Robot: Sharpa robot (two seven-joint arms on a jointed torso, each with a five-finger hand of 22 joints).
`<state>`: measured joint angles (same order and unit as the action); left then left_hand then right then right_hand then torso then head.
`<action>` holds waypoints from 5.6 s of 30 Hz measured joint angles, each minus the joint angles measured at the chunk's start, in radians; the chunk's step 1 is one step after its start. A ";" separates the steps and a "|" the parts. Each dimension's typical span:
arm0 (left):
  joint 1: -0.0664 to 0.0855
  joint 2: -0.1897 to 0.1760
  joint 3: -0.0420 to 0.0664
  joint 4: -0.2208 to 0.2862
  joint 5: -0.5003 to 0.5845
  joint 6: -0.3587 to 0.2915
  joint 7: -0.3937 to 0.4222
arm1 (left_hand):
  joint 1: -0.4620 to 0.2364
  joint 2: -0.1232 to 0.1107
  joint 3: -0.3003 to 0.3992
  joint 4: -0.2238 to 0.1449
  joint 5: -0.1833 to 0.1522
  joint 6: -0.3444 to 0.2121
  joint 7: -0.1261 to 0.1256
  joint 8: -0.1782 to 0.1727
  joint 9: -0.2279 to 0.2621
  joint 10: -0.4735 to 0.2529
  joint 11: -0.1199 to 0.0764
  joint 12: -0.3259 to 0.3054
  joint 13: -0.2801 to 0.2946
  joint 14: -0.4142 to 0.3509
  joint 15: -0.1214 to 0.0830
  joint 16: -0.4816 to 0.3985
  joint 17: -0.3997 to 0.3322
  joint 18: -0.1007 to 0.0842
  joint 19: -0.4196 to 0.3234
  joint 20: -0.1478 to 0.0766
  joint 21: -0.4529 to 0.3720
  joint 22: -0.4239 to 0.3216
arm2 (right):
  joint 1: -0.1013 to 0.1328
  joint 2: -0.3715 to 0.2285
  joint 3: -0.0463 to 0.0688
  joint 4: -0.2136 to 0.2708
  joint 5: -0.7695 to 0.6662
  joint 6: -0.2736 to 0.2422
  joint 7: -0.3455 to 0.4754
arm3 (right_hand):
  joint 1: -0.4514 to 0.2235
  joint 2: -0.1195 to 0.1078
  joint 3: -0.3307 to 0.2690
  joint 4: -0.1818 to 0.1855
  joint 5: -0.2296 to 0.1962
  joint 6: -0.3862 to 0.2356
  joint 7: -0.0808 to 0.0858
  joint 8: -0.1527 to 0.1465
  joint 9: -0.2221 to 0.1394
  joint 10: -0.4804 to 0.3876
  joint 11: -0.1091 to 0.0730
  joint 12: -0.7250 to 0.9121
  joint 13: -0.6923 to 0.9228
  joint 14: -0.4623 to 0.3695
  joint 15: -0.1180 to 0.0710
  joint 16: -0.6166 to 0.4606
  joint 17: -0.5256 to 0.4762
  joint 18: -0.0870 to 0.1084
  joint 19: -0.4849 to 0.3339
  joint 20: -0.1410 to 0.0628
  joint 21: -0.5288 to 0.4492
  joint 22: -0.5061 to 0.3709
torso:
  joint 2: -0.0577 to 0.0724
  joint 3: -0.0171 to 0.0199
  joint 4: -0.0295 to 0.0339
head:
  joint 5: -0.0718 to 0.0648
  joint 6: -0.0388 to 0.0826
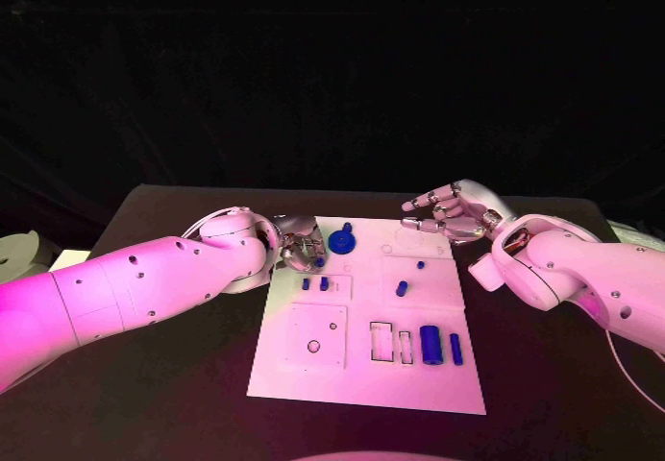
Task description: Assemble the parts on the task board
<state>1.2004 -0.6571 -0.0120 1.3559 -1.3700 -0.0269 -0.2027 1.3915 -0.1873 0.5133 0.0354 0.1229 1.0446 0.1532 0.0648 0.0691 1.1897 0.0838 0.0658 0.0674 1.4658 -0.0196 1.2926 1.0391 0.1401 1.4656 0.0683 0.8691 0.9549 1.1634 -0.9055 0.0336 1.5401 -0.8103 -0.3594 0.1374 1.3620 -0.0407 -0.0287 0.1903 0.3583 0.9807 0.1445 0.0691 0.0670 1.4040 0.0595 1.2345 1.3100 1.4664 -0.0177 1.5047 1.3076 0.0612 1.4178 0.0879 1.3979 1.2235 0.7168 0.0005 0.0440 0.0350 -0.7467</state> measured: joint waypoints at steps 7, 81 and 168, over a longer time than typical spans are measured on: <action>0.000 -0.002 0.000 0.001 0.000 -0.001 -0.001 | -0.007 -0.007 0.000 0.000 0.000 -0.028 0.000 0.000 -0.004 -0.015 0.001 0.000 0.000 0.001 0.001 0.000 -0.009 0.000 0.001 0.001 -0.007 -0.005 | 0.000 0.000 0.000 -0.002 0.000 0.000 -0.002 | 0.000 0.000 0.000 0.000 0.000 0.000 0.000 0.000 0.000 -0.003 -0.003 -0.015 0.000 0.000 0.000 -0.012 0.000 0.000 -0.008 -0.007 -0.011 -0.018 | 0.000 0.0000 0.0000 | -0.001 0.000; -0.005 -0.203 -0.015 0.141 1.561 -0.169 0.534 | -0.019 0.057 -0.097 0.003 0.004 0.022 0.000 0.062 0.000 -0.018 -0.004 0.186 0.028 -0.168 0.018 -0.147 -0.366 0.023 -0.155 0.024 -0.327 -0.229 | -0.040 0.041 0.003 -0.004 -0.890 0.239 -0.314 | 0.104 -0.109 0.413 -0.060 -0.234 0.154 -0.007 0.004 0.006 -0.203 0.014 -1.160 -1.195 0.000 0.014 -0.186 -0.080 0.016 -0.043 0.014 -0.095 -0.146 | 0.000 -0.0005 -0.0007 | -0.033 0.013; -0.007 -0.188 -0.015 0.159 1.547 -0.143 0.512 | -0.015 0.061 -0.093 -0.018 0.050 -0.027 0.023 0.047 -0.004 -0.053 0.011 0.207 0.028 -0.181 0.023 -0.138 -0.373 0.023 -0.169 0.031 -0.327 -0.229 | -0.181 0.200 0.001 0.195 -0.929 0.101 -0.322 | 0.054 -0.104 0.616 -0.154 -0.251 0.211 -0.018 -0.002 0.028 -0.135 0.003 -1.163 -1.237 0.000 0.000 -0.180 -0.084 0.016 -0.016 -0.005 -0.070 -0.105 | 0.001 -0.0013 -0.0006 | 0.057 -0.031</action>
<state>1.1936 -0.8455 -0.0270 1.5145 0.1771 -0.1695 0.3094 1.3761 -0.1264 0.4207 0.0178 0.1730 1.0180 0.1763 0.1114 0.0652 1.1363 0.0945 0.2730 0.0956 1.2849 0.0038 1.1551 0.6663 0.1630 1.2968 0.0997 0.5421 0.7256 0.9821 -0.7055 0.0347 1.7346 -1.7395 -0.2582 -0.1845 1.4155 -0.1447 0.5869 0.0358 0.1075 1.1915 0.1269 0.0667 0.0953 1.2691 0.0627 0.0712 0.0731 1.4665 -0.0181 1.3244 1.2236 0.0769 1.4019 0.0824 1.3282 1.1187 0.7179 -0.0009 0.0434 0.0918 -0.7778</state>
